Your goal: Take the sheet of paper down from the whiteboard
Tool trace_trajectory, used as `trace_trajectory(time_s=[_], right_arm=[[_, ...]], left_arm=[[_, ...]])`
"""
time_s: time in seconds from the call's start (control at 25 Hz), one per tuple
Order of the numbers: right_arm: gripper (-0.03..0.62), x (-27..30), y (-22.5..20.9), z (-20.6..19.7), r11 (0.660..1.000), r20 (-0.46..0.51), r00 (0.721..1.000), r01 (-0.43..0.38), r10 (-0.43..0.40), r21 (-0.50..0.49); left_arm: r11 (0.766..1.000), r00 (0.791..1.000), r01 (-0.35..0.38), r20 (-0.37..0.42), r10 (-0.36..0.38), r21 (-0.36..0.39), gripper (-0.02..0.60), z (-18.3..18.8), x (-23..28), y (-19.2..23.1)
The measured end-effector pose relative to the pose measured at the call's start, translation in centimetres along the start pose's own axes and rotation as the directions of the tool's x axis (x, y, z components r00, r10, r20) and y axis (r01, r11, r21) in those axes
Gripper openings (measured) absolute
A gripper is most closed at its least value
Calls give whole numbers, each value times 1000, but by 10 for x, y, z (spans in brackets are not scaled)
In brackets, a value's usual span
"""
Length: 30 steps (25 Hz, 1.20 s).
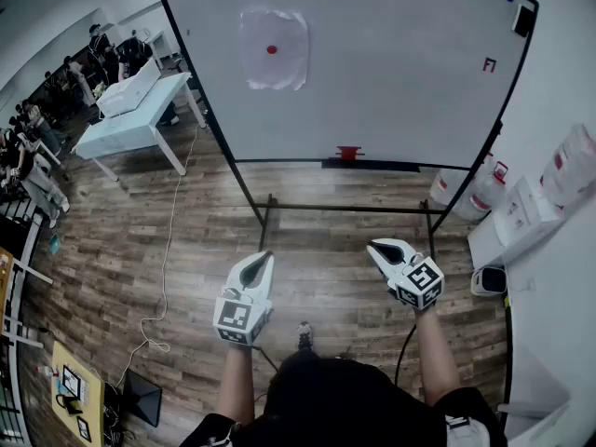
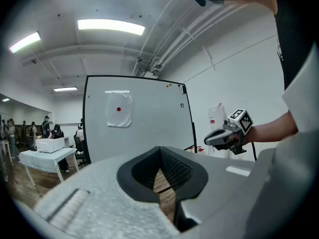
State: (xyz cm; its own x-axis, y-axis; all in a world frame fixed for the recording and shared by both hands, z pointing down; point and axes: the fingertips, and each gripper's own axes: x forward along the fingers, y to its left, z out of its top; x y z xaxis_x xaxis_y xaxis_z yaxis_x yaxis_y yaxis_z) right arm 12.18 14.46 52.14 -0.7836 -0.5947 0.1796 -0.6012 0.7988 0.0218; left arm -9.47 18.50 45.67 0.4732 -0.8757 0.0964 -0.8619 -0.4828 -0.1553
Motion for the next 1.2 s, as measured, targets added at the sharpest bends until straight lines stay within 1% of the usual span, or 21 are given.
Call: trace_trajectory(time_s=[0.36, 0.52, 0.72, 0.92, 1.04, 1.2], right_arm=[[4, 10, 9, -3, 1000, -18, 1000, -14, 14, -1], [3, 19, 6, -6, 1000, -28, 1000, -6, 7, 11], [3, 39, 5, -5, 1000, -30, 999, -11, 12, 29], [3, 63, -11, 4, 999, -32, 999, 16, -15, 28], [5, 80, -17, 10, 999, -31, 999, 29, -28, 29], [3, 104, -24, 15, 999, -38, 999, 37, -36, 31]], left_arm=[[1000, 1000, 4, -3, -4, -17, 11, -9, -5, 9], [1000, 1000, 6, -10, -6, -22, 11, -13, -2, 16], [999, 1000, 8, -5, -8, -34, 11, -17, 5, 39], [999, 1000, 29, 9, -28, -24, 11, -11, 26, 63], [999, 999, 34, 19, -33, -31, 11, -9, 37, 83], [998, 999, 53, 14, -52, -32, 11, -10, 52, 106]])
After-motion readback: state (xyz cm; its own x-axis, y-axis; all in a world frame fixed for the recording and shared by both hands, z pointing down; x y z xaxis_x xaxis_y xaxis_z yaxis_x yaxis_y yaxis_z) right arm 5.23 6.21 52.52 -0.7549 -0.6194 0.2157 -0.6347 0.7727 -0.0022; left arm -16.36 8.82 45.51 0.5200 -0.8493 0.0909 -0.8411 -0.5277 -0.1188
